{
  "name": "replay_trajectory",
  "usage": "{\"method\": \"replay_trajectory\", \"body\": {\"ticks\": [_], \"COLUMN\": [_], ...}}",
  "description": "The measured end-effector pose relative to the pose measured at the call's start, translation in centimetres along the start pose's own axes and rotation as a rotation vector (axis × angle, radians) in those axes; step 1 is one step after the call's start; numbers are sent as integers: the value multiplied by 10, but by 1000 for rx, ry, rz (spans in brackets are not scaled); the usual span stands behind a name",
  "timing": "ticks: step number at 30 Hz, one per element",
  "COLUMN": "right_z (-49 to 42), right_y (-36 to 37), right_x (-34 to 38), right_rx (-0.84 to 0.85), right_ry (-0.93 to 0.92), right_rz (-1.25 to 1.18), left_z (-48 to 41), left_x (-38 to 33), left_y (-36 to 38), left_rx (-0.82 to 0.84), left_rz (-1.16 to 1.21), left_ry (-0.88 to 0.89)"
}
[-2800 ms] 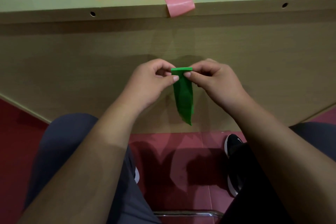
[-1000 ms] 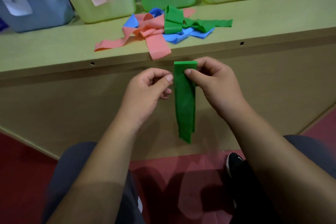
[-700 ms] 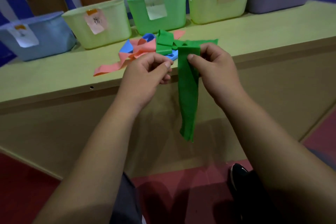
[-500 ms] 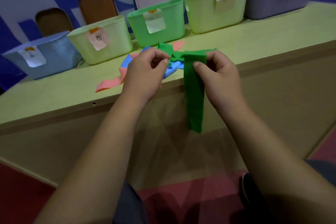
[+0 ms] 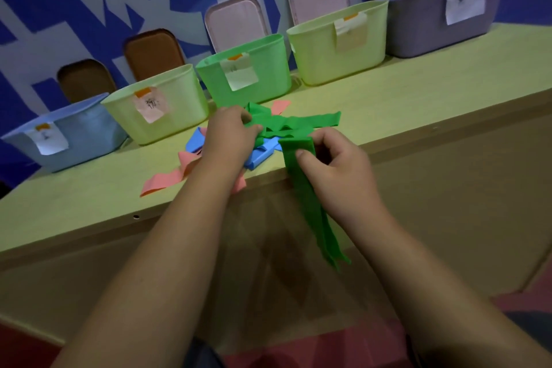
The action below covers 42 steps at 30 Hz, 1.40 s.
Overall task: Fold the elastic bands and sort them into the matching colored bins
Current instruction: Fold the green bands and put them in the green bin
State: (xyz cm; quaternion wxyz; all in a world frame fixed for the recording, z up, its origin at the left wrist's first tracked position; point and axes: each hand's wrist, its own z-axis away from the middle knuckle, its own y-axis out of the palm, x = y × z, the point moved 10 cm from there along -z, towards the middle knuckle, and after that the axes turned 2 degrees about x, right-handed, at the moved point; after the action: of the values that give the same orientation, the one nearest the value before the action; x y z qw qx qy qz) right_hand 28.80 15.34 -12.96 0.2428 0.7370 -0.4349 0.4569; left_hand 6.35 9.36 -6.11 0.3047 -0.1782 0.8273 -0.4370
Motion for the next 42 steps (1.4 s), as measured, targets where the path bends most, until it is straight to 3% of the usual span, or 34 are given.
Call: {"method": "replay_trajectory", "body": {"ticks": [7, 17, 26, 35, 42], "right_z": [2, 4, 22, 72, 118], "right_y": [1, 3, 32, 65, 69], "right_x": [0, 4, 34, 107, 86], "right_rx": [23, 33, 163, 286, 341], "right_ry": [-10, 25, -48, -486, -456], "right_rz": [-4, -51, -59, 53, 139], "left_z": [2, 46, 103, 174, 220], "left_x": [4, 15, 26, 45, 73], "left_y": [-13, -79, -114, -132, -86], "left_rx": [-94, -226, -177, -159, 43], "left_rz": [86, 601, 779, 945, 1117], "left_ry": [19, 2, -21, -67, -143]}}
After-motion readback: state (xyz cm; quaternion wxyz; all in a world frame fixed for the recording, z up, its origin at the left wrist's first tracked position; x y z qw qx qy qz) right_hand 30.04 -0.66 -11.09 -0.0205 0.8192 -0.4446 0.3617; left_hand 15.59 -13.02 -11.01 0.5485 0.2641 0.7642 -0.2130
